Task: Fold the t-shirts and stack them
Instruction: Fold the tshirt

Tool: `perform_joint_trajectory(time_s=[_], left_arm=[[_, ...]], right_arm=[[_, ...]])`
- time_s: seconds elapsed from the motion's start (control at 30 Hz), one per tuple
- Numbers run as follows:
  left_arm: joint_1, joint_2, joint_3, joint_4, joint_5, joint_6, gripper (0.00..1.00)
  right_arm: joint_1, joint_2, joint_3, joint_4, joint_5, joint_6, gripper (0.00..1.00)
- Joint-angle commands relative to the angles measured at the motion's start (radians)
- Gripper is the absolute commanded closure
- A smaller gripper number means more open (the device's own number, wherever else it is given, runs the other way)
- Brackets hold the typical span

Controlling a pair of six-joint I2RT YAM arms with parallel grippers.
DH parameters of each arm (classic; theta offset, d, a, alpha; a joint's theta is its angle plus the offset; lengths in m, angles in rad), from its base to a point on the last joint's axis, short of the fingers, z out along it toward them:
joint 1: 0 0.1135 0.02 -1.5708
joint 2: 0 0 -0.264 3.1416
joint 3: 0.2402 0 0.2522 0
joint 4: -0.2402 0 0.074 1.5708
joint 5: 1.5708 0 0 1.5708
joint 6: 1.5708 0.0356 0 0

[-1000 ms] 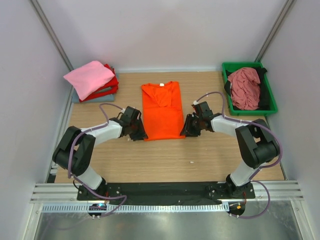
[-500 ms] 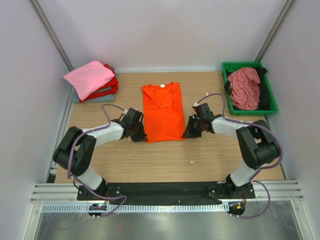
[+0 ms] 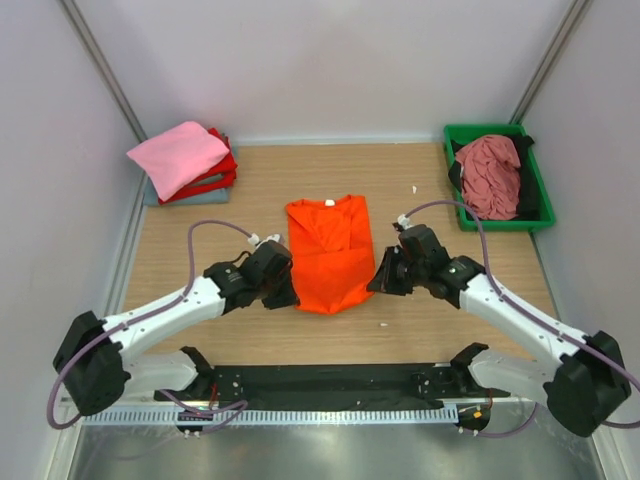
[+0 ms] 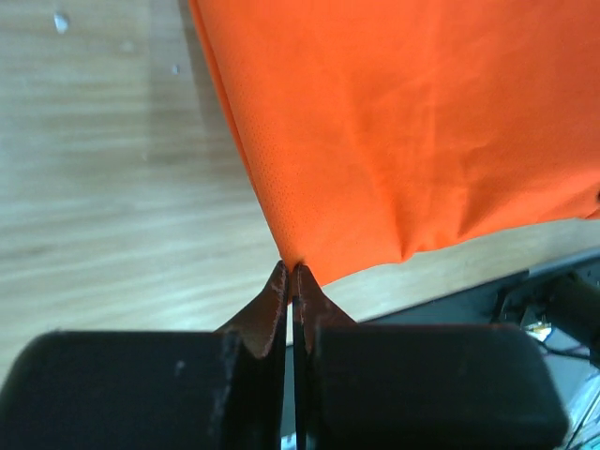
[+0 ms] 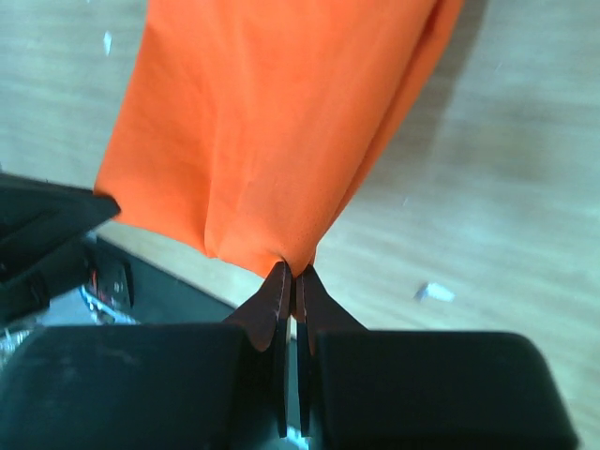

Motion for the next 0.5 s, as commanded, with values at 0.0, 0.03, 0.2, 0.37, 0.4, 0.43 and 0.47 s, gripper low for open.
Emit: perform_joint_trajectory(time_s=[0.0,0.03,0.2,0.37,0.4,0.43,0.47], left_arm=[[-0.046,-0.102,0.002,-0.159,-0.078,-0.084,1.0],[-0.049,-0.122,0.005,-0.178,-0.081,-0.095,1.0],[-0.052,-0.195,0.064,-0.308,-0.156,-0.089,0.99],[-0.04,-0.133,0.242,-0.361,-0.218,-0.011,0.96],[-0.025,-0.108,0.268,-0.37,-0.218,0.005,0.96],[-0.015,-0.064,0.293,-0.371,-0.215,0.04,0.96],[-0.005,-0.036,0.348,-0.376,-0.212,0.054,0.96]], right_arm=[[0.074,-0.124,-0.027,-0.129,0.078,0.108,0.99],[0.104,-0.143,-0.029,-0.144,0.088,0.125,0.99],[0.12,-0.203,0.022,-0.211,0.166,0.144,0.99],[0.117,-0.082,0.161,-0.279,0.284,0.083,0.99],[0.114,-0.059,0.209,-0.285,0.301,0.073,0.99],[0.111,-0.039,0.23,-0.29,0.319,0.057,0.99],[0.109,-0.001,0.25,-0.291,0.325,0.047,0.99]])
